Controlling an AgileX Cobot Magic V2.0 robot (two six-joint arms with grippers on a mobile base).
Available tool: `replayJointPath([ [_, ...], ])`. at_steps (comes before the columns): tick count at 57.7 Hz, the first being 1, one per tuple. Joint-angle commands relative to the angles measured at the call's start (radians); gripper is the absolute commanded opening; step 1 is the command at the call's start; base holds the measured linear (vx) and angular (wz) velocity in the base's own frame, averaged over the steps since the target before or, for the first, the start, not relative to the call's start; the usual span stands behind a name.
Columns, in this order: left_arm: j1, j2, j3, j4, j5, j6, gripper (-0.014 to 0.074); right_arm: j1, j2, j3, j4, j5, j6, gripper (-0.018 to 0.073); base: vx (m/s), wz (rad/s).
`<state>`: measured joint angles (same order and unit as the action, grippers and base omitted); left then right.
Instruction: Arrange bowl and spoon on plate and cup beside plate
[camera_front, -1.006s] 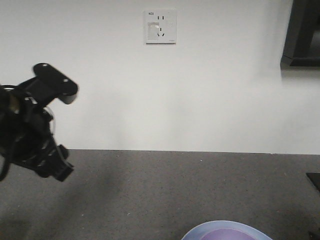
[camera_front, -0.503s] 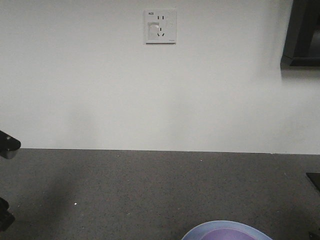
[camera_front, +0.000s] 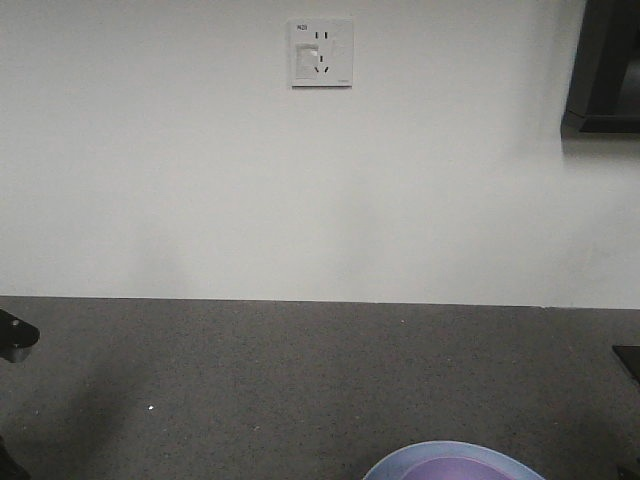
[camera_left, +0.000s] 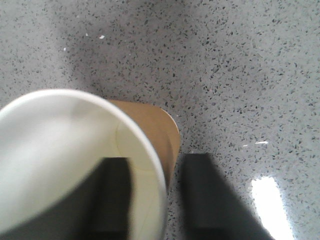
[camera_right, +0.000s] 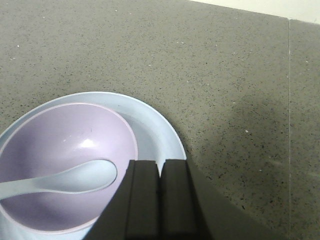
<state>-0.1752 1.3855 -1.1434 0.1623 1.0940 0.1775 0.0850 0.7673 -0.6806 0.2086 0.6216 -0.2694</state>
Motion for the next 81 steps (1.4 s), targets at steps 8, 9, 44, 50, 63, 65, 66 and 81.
replayJointPath([
  [8, -0.011, -0.028, -0.046, 0.001, -0.029, 0.035, -0.0008, -0.001, -0.006, -0.029, 0.007, -0.067, -0.010, -0.0008, 0.00, 0.00],
  [9, -0.015, -0.030, -0.052, 0.001, -0.026, 0.038, -0.0008, -0.001, -0.006, -0.029, 0.007, -0.067, -0.010, -0.0008, 0.00, 0.00],
  [44, -0.498, 0.055, -0.373, -0.132, 0.070, 0.131, -0.0006, -0.001, -0.006, -0.029, 0.007, -0.065, -0.010, -0.0008, 0.00, 0.00],
  [50, -0.547, 0.105, -0.381, -0.156, 0.067, 0.125, -0.0006, -0.001, -0.006, -0.029, 0.007, -0.061, -0.010, -0.0008, 0.00, 0.00],
  [63, -0.622, 0.204, -0.380, -0.155, 0.056, 0.126, -0.0006, -0.001, -0.006, -0.029, 0.007, -0.060, -0.010, -0.0008, 0.00, 0.00],
  [65, -0.630, 0.216, -0.380, -0.155, 0.054, 0.126, -0.0006, -0.001, -0.006, -0.029, 0.007, -0.060, -0.010, -0.0008, 0.00, 0.00],
  [66, -0.633, 0.220, -0.380, -0.155, 0.053, 0.126, -0.0006, -0.001, -0.006, -0.029, 0.007, -0.060, -0.010, -0.0008, 0.00, 0.00],
  [81, -0.658, 0.248, -0.380, -0.155, 0.037, 0.127, -0.0006, -0.001, -0.006, -0.029, 0.007, -0.059, -0.010, -0.0008, 0.00, 0.00],
])
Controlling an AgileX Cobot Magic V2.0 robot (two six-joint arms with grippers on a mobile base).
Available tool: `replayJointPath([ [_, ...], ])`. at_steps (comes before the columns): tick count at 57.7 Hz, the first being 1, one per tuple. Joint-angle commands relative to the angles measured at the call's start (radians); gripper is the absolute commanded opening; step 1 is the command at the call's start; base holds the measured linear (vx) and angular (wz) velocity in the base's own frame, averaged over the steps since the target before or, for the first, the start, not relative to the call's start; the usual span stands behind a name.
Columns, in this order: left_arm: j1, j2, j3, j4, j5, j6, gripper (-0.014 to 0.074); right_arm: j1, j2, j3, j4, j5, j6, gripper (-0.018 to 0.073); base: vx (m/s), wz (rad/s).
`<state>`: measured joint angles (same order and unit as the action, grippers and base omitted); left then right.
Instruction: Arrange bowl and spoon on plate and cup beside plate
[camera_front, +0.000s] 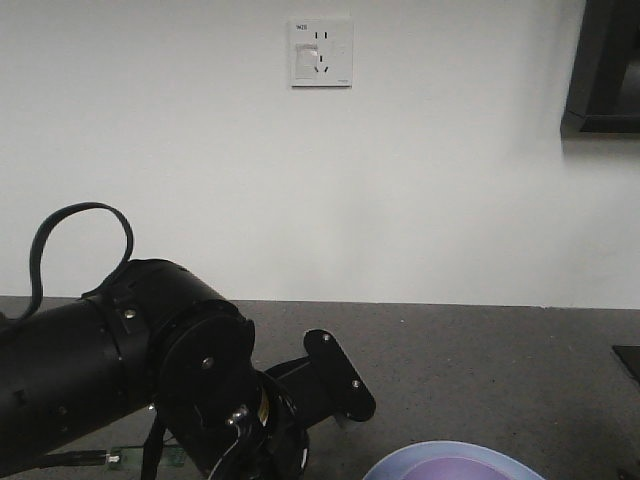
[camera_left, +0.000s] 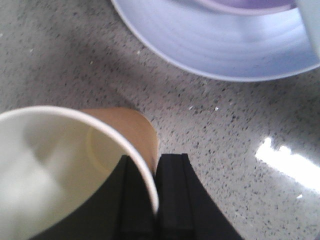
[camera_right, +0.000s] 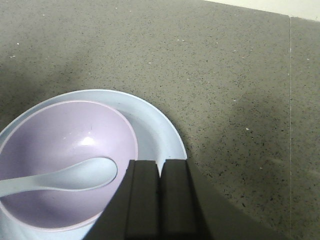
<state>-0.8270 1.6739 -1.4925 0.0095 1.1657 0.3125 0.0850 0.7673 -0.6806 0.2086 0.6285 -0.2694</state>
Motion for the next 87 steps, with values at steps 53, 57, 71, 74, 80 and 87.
replayJointPath([
  [53, -0.006, -0.043, -0.031, 0.011, -0.041, -0.010, 0.0531, -0.001, -0.006, -0.029, 0.007, -0.062, -0.010, -0.0008, 0.00, 0.00],
  [57, -0.006, -0.052, -0.031, 0.032, -0.046, -0.010, 0.0531, -0.001, -0.006, -0.029, 0.007, -0.062, -0.010, -0.0008, 0.00, 0.00],
  [71, -0.006, -0.131, -0.084, 0.060, -0.049, -0.038, 0.0524, -0.001, -0.006, -0.029, 0.007, -0.066, -0.010, -0.0008, 0.00, 0.00],
  [74, -0.006, -0.152, -0.108, 0.059, -0.045, -0.038, 0.0519, -0.001, -0.006, -0.029, 0.007, -0.066, -0.010, -0.0008, 0.00, 0.00],
  [80, -0.006, -0.196, -0.151, 0.049, -0.044, -0.044, 0.0496, -0.001, -0.007, -0.029, 0.007, -0.066, -0.010, -0.0008, 0.00, 0.00],
  [87, -0.006, -0.277, -0.169, 0.054, -0.060, -0.088, 0.0365, -0.001, -0.012, -0.029, 0.007, -0.066, -0.010, -0.0008, 0.00, 0.00],
])
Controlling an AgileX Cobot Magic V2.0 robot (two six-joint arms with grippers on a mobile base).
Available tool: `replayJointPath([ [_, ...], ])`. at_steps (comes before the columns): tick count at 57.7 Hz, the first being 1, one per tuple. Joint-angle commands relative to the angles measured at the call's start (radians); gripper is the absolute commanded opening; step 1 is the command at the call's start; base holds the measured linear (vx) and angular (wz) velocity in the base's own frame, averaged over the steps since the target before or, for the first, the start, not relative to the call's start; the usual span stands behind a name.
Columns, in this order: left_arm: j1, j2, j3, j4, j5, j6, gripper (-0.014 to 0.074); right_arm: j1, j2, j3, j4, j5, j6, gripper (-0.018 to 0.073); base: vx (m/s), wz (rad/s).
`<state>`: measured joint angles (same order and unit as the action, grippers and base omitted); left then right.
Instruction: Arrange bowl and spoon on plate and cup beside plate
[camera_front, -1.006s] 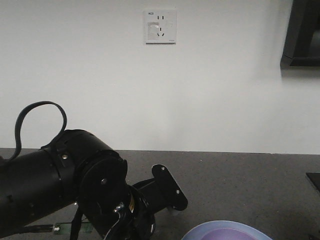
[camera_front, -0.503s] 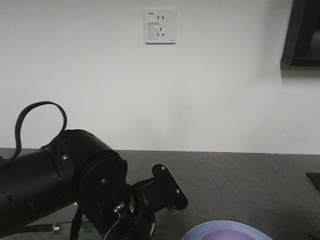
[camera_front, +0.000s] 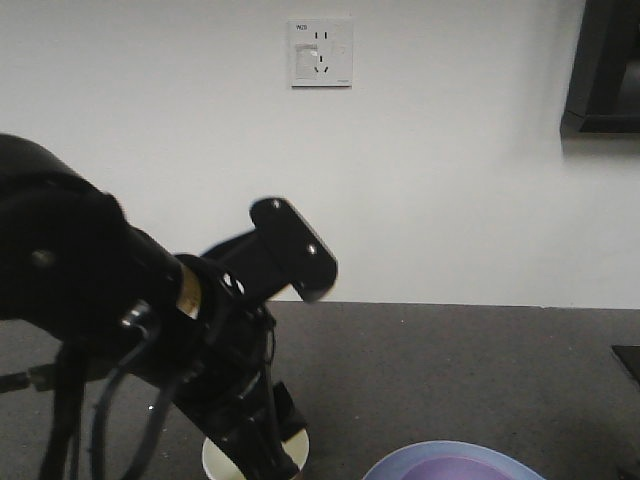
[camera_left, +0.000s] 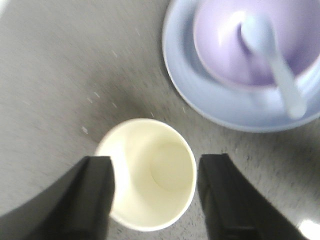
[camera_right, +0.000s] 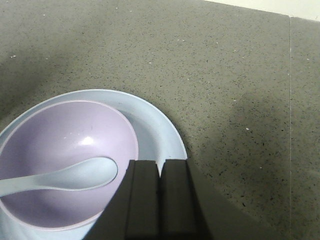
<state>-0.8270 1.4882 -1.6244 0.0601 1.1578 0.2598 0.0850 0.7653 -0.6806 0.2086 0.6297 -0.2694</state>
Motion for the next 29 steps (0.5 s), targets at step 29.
replayJointPath([
  [29, -0.005, -0.745, 0.693, 0.138, -0.528, -0.287, -0.0003, -0.001, -0.348, -0.029, 0.050, -0.025, -0.233, -0.0008, 0.00, 0.00],
])
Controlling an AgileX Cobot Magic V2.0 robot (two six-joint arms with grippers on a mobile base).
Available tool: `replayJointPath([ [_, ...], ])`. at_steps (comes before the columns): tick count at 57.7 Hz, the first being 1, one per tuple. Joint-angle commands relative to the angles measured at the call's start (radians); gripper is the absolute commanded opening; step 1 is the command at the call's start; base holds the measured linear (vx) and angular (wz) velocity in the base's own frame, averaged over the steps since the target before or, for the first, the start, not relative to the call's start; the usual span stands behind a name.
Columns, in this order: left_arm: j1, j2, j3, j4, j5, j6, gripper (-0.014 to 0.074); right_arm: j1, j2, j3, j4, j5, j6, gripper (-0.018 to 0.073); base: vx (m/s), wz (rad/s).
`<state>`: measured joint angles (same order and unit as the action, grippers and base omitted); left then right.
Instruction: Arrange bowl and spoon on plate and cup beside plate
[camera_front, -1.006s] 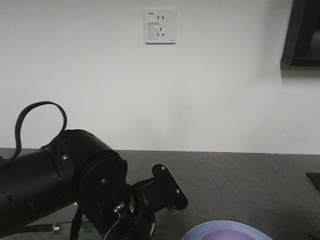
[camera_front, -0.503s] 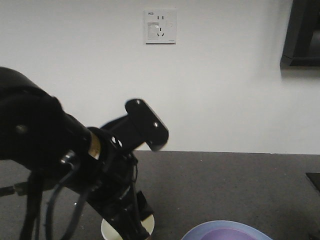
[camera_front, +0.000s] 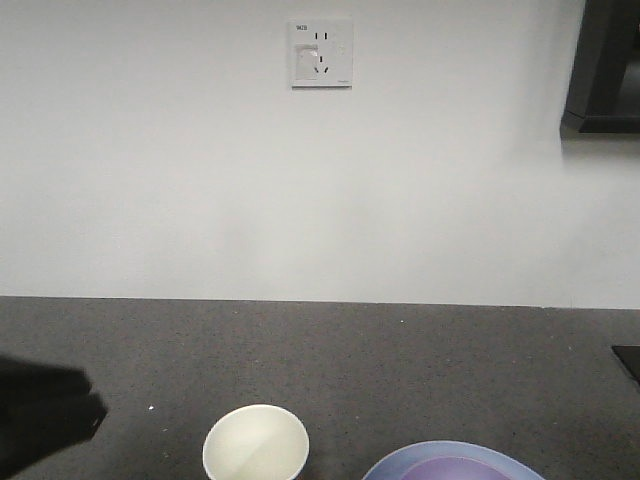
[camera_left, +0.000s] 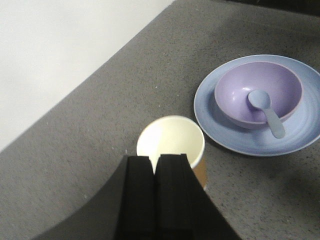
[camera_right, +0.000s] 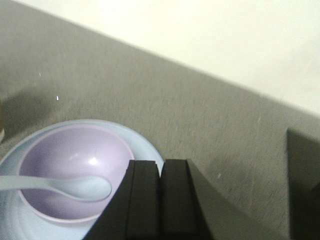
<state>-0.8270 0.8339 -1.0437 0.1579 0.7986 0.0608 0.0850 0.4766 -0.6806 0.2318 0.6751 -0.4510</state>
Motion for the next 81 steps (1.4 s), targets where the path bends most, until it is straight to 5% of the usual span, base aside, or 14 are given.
replayJointPath([
  [1, -0.005, -0.109, 0.142, 0.044, -0.186, -0.099, -0.0003, -0.001, -0.072, -0.029, 0.033, -0.070, -0.055, -0.0008, 0.00, 0.00],
  [10, -0.005, -0.280, 0.411, 0.042, -0.415, -0.198, -0.0003, -0.001, -0.194, 0.063, 0.059, -0.142, -0.057, -0.0008, 0.00, 0.00],
  [21, -0.005, -0.341, 0.534, 0.042, -0.598, -0.205, -0.0003, -0.001, -0.248, 0.161, 0.059, -0.262, -0.057, -0.0008, 0.00, 0.00],
  [65, -0.003, -0.347, 0.554, 0.034, -0.602, -0.203, -0.0003, -0.001, -0.248, 0.161, 0.058, -0.263, -0.056, -0.0008, 0.00, 0.00],
  [70, 0.053, -0.379, 0.604, 0.032, -0.607, -0.195, -0.0003, -0.001, -0.248, 0.161, 0.058, -0.263, -0.056, -0.0008, 0.00, 0.00],
  [81, 0.326, -0.541, 0.800, -0.028, -0.720, -0.196, -0.0003, -0.001, -0.248, 0.161, 0.058, -0.263, -0.056, -0.0008, 0.00, 0.00],
])
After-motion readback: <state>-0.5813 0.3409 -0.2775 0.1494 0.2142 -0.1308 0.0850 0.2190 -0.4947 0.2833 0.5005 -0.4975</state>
